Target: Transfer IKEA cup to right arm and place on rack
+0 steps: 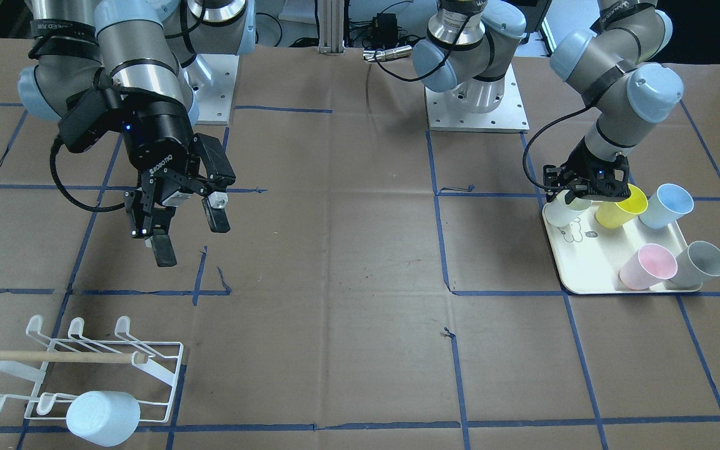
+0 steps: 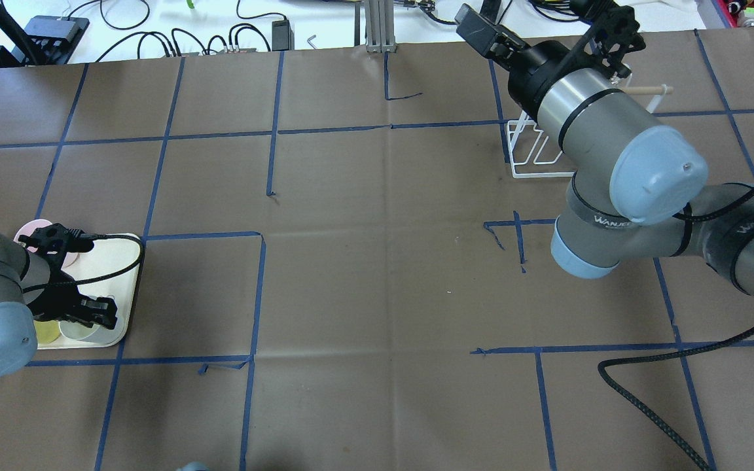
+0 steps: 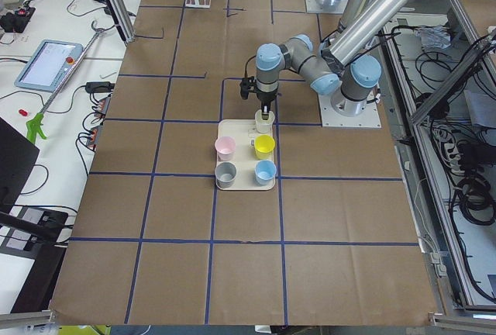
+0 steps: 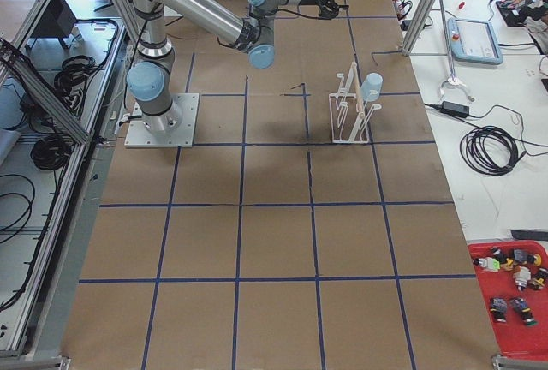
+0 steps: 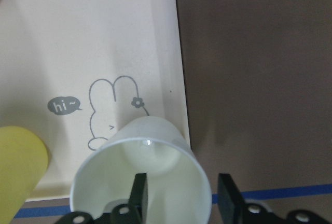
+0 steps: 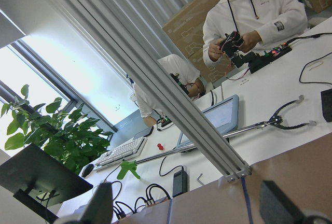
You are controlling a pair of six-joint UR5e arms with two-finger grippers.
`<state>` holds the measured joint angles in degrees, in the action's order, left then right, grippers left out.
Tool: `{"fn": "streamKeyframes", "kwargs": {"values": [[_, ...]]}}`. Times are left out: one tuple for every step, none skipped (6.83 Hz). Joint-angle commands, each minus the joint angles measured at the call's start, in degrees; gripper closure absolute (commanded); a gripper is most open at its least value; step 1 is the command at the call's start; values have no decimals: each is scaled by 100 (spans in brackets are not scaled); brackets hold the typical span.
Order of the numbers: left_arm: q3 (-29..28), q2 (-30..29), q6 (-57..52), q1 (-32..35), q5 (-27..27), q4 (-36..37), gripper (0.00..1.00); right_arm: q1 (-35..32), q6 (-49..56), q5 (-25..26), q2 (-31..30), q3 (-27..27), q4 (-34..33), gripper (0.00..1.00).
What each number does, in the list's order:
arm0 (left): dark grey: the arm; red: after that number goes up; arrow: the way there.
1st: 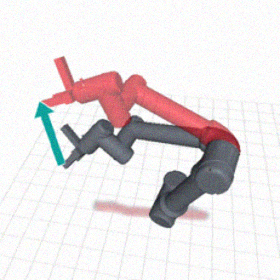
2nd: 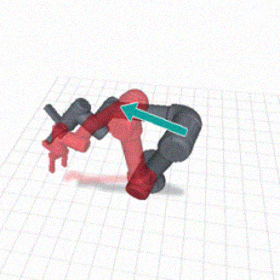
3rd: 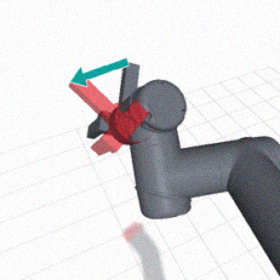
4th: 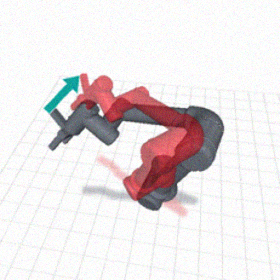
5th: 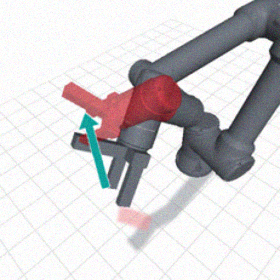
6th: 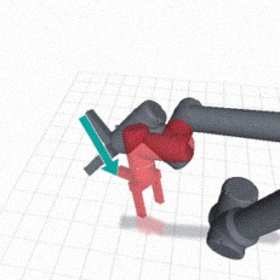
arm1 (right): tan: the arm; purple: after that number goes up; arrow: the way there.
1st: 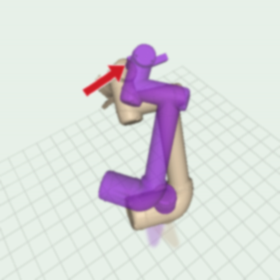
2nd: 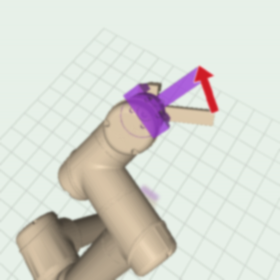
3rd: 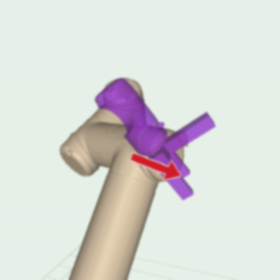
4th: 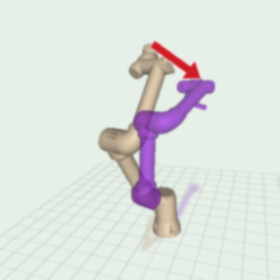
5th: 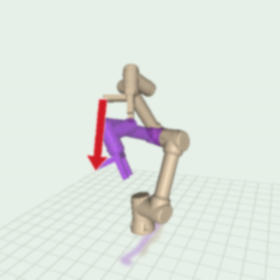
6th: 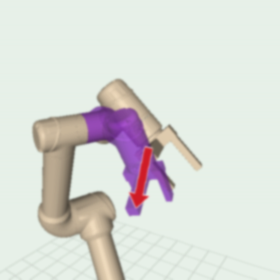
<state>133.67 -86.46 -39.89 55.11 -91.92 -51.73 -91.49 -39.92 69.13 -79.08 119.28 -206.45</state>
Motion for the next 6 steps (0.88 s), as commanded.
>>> {"fn": "streamKeyframes", "kwargs": {"values": [[-138,6,25,0,86,14,100,-97,-1747,-241,-247,611,-62,0],[-592,-46,25,8,60,-108,100,-97,-2157,-372,-527,875,-62,0],[-1049,-90,164,35,121,-536,100,-97,-2370,-635,-686,974,-79,0],[-1628,-100,183,70,530,-1210,100,-89,-2946,-698,-705,1088,-79,0],[-2382,-117,218,227,761,-2113,100,-89,-3587,-699,-697,1106,-88,0],[-3103,-213,479,611,780,-2713,100,-89,-4194,-699,-697,1106,-88,0]]}}
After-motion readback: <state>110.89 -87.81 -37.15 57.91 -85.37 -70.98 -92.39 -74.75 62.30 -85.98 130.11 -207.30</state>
